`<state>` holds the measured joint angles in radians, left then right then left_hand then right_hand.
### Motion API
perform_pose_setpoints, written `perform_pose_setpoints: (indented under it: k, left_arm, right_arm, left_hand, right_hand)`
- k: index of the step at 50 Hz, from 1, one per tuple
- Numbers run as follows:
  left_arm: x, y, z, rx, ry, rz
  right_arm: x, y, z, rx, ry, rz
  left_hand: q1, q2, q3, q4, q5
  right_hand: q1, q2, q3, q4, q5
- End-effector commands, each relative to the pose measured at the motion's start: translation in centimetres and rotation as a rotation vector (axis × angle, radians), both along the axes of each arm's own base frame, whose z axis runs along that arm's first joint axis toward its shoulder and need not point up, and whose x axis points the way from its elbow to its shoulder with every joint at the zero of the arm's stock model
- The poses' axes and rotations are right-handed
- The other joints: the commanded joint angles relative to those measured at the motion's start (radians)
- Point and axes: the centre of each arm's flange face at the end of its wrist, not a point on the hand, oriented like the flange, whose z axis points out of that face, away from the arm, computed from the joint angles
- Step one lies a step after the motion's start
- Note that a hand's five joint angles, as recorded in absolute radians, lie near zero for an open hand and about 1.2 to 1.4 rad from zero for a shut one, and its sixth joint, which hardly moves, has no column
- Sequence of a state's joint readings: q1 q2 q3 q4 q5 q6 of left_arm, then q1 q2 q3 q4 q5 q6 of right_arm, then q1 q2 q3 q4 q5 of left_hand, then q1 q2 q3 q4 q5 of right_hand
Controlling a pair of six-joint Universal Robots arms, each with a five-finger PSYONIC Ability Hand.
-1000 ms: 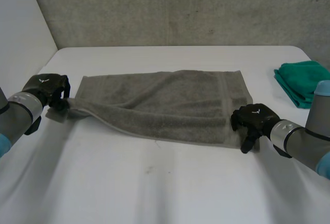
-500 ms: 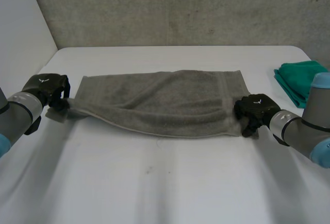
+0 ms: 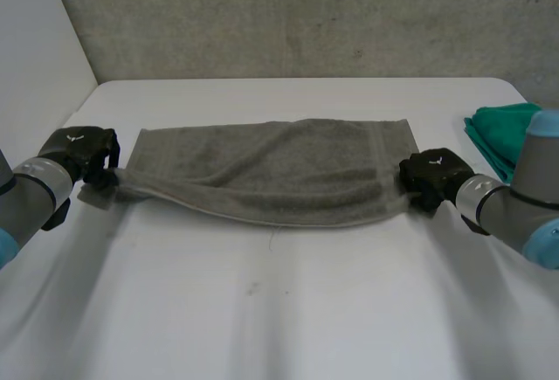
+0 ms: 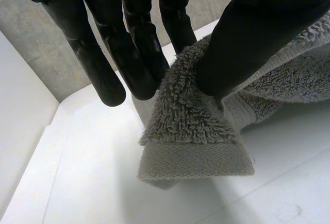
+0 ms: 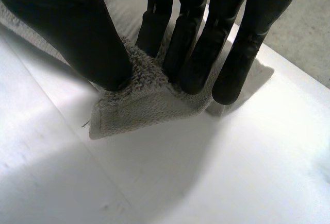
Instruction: Fold the laundry.
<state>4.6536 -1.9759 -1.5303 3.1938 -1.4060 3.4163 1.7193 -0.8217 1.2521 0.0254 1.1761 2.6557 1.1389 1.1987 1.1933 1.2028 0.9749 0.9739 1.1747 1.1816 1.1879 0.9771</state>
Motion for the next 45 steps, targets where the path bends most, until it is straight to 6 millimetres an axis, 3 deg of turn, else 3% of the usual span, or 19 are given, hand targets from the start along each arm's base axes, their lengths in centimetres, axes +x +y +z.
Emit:
perform_pose_setpoints:
  k: [1,6,11,19,26,28,31,35,39,45]
  left_arm:
    - [-0.1,0.4,-0.1,0.011,0.000,-0.003]
    - [-0.1,1.0,0.5,0.000,-0.001,-0.007]
    - [-0.6,2.4,0.9,0.021,-0.009,-0.028]
    - [-0.1,8.8,3.5,0.136,-0.081,-0.058]
    - [1.1,15.0,3.2,0.296,-0.307,-0.193]
    - [1.3,15.6,2.9,0.323,-0.335,-0.221]
    - [1.6,15.4,2.8,0.314,-0.341,-0.232]
    - [1.5,13.4,2.5,0.242,-0.328,-0.242]
    - [1.1,9.7,1.6,0.167,-0.316,-0.232]
    - [-0.9,4.5,-0.3,0.135,-0.184,-0.200]
  right_arm:
    - [-0.2,2.7,4.5,0.115,0.003,0.051]
    - [-0.7,4.9,7.2,0.143,0.029,0.118]
    - [-3.8,5.7,9.7,0.100,0.086,0.069]
    - [-5.7,9.8,12.5,0.162,0.218,0.123]
    - [-8.0,13.4,12.9,0.255,0.360,0.214]
    - [-8.3,13.8,12.8,0.261,0.370,0.236]
    - [-8.3,13.5,12.8,0.245,0.352,0.230]
    - [-8.3,11.1,11.5,0.193,0.282,0.160]
    - [-7.5,7.6,8.9,0.188,0.237,0.108]
    - [-5.1,4.6,7.3,0.124,0.269,0.055]
  left_hand:
    - [0.257,0.198,0.203,0.193,0.247]
    - [0.257,0.198,0.203,0.193,0.247]
    - [0.257,0.198,0.203,0.193,0.247]
    - [0.257,0.198,0.203,0.193,0.247]
    - [0.257,0.198,0.203,0.193,0.247]
    - [0.257,0.198,0.203,0.193,0.247]
    - [0.257,0.198,0.203,0.193,0.247]
    - [0.257,0.198,0.203,0.193,0.247]
    - [0.257,0.198,0.203,0.193,0.247]
    - [0.257,0.198,0.203,0.193,0.247]
  right_hand:
    - [0.422,0.222,0.215,0.208,0.245]
    - [0.422,0.222,0.215,0.208,0.245]
    - [0.422,0.222,0.215,0.208,0.245]
    - [0.422,0.222,0.215,0.208,0.245]
    - [0.422,0.222,0.215,0.208,0.245]
    - [0.422,0.222,0.215,0.208,0.245]
    - [0.422,0.222,0.215,0.208,0.245]
    - [0.422,0.222,0.215,0.208,0.245]
    - [0.422,0.222,0.215,0.208,0.245]
    - [0.422,0.222,0.215,0.208,0.245]
